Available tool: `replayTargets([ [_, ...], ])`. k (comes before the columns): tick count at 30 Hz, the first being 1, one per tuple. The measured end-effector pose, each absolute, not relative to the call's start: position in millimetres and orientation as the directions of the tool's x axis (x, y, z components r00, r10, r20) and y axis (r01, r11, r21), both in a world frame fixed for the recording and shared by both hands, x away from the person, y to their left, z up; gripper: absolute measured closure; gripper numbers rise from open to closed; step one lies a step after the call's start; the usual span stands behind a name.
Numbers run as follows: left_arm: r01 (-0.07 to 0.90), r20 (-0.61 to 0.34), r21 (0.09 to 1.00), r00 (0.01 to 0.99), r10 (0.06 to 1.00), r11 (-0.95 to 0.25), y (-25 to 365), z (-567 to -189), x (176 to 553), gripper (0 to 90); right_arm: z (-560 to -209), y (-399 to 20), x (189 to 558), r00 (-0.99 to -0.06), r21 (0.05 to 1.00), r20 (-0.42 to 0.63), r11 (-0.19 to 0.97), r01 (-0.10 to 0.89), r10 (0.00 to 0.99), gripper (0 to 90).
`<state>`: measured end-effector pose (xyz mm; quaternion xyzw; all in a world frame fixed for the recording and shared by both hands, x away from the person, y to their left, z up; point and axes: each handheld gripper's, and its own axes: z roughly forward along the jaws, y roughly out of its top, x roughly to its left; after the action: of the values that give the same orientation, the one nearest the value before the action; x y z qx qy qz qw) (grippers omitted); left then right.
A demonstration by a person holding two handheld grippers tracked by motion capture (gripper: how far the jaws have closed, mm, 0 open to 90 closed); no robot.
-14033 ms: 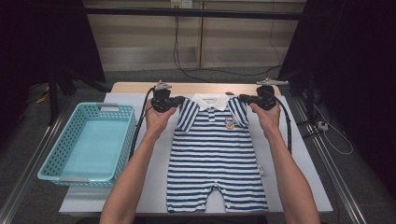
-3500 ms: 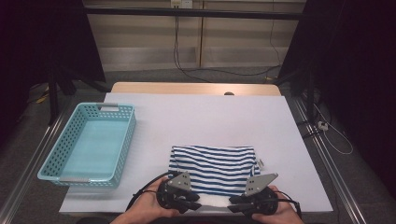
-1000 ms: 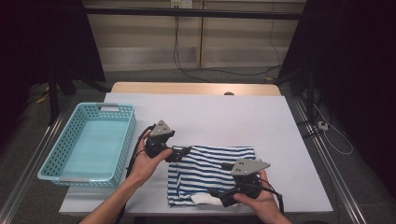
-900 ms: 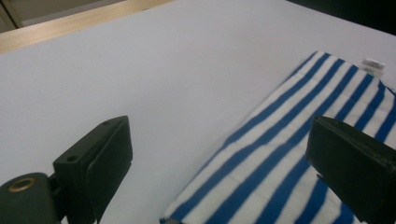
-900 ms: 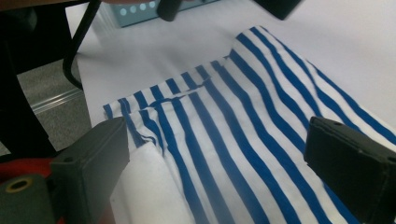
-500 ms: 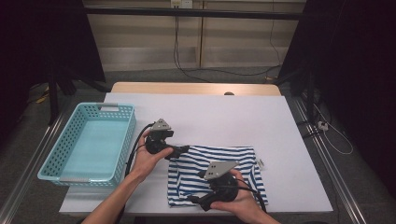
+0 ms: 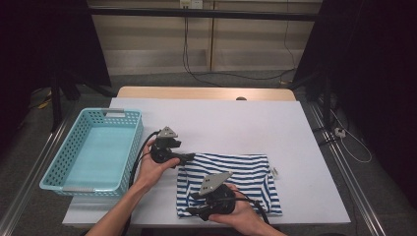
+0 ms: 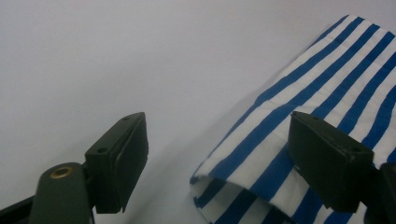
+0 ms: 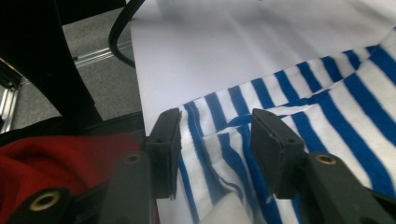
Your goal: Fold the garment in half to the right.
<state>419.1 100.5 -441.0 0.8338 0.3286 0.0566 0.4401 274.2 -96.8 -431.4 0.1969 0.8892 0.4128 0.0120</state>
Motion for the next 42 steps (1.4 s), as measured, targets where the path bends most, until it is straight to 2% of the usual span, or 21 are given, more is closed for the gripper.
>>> replayTargets([
  [1, 0.501, -0.194, 0.758, 0.783, 0.591, -0.417, 101.5, -440.7, 418.9, 28.9, -432.5, -96.0, 274.6, -0.924, 0.739, 0.133, 0.585, 0.334, 0.359, 57.4],
  [3, 0.509, -0.198, 0.751, 0.781, 0.592, -0.421, 101.3, -442.2, 418.5, 29.9, -434.1, -93.2, 275.6, -0.926, 0.735, 0.126, 0.593, 0.328, 0.355, 60.3],
  [5, 0.511, -0.193, 0.746, 0.779, 0.597, -0.427, 100.9, -443.7, 418.3, 36.1, -436.4, -90.0, 277.1, -0.930, 0.728, 0.106, 0.609, 0.314, 0.353, 62.8],
  [6, 0.518, -0.197, 0.738, 0.777, 0.597, -0.431, 101.0, -444.5, 418.8, 36.1, -437.6, -88.6, 277.5, -0.928, 0.724, 0.103, 0.613, 0.316, 0.357, 63.7],
  [7, 0.521, -0.232, 0.742, 0.790, 0.568, -0.422, 101.4, -447.5, 420.9, 36.9, -439.4, -87.7, 278.2, -0.932, 0.723, 0.103, 0.617, 0.311, 0.349, 64.1],
  [8, 0.511, -0.190, 0.739, 0.783, 0.592, -0.439, 100.6, -447.8, 419.8, 39.4, -440.9, -87.3, 277.7, -0.930, 0.715, 0.117, 0.621, 0.322, 0.349, 64.8],
  [10, 0.516, -0.180, 0.730, 0.778, 0.602, -0.448, 99.8, -450.1, 419.3, 42.4, -444.1, -86.8, 278.0, -0.931, 0.713, 0.106, 0.626, 0.316, 0.349, 65.9],
  [15, 0.526, -0.178, 0.707, 0.780, 0.600, -0.474, 99.1, -453.8, 419.9, 58.1, -446.1, -85.1, 277.5, -0.930, 0.708, 0.095, 0.633, 0.314, 0.356, 69.7],
  [17, 0.515, -0.146, 0.705, 0.778, 0.611, -0.487, 98.8, -453.1, 419.5, 63.8, -445.9, -84.8, 277.2, -0.929, 0.705, 0.085, 0.637, 0.312, 0.361, 72.0],
  [19, 0.505, -0.127, 0.705, 0.780, 0.612, -0.497, 98.5, -453.3, 419.2, 69.1, -446.0, -85.2, 277.9, -0.934, 0.700, 0.058, 0.652, 0.290, 0.353, 78.5],
  [21, 0.506, -0.155, 0.702, 0.796, 0.585, -0.502, 98.6, -453.2, 419.6, 80.6, -445.9, -84.9, 277.6, -0.931, 0.699, 0.046, 0.654, 0.290, 0.363, 81.8],
  [22, 0.489, -0.129, 0.701, 0.803, 0.582, -0.519, 97.5, -452.6, 418.8, 83.7, -445.9, -84.6, 277.5, -0.930, 0.700, 0.045, 0.653, 0.290, 0.365, 82.7],
  [26, 0.482, -0.112, 0.704, 0.801, 0.589, -0.522, 95.0, -451.8, 419.2, 85.6, -445.6, -84.7, 277.4, -0.932, 0.706, 0.044, 0.649, 0.284, 0.360, 84.5],
  [28, 0.506, -0.132, 0.707, 0.781, 0.610, -0.494, 94.7, -452.5, 419.7, 85.8, -444.8, -82.9, 275.1, -0.922, 0.713, 0.073, 0.627, 0.315, 0.381, 84.7],
  [29, 0.511, -0.174, 0.711, 0.793, 0.584, -0.483, 95.8, -453.9, 422.0, 85.8, -444.5, -82.0, 274.6, -0.921, 0.717, 0.080, 0.619, 0.320, 0.382, 84.8],
  [34, 0.521, -0.188, 0.712, 0.788, 0.586, -0.472, 97.0, -453.8, 423.0, 85.9, -441.0, -82.3, 272.8, -0.931, 0.730, 0.097, 0.612, 0.306, 0.351, 84.9],
  [35, 0.527, -0.169, 0.706, 0.774, 0.610, -0.473, 96.4, -453.1, 421.8, 85.9, -440.8, -81.9, 272.2, -0.932, 0.729, 0.096, 0.613, 0.305, 0.350, 84.9],
  [36, 0.525, -0.194, 0.711, 0.785, 0.588, -0.468, 97.4, -454.1, 423.3, 85.9, -441.2, -81.6, 272.2, -0.936, 0.732, 0.092, 0.614, 0.294, 0.339, 84.9],
  [38, 0.533, -0.177, 0.713, 0.765, 0.619, -0.455, 97.7, -452.0, 422.1, 85.8, -442.4, -80.6, 270.7, -0.932, 0.720, 0.103, 0.620, 0.311, 0.348, 84.7],
  [42, 0.533, -0.185, 0.718, 0.765, 0.616, -0.446, 100.1, -450.9, 423.0, 85.8, -446.8, -79.4, 270.2, -0.930, 0.710, 0.109, 0.628, 0.319, 0.350, 84.2],
])
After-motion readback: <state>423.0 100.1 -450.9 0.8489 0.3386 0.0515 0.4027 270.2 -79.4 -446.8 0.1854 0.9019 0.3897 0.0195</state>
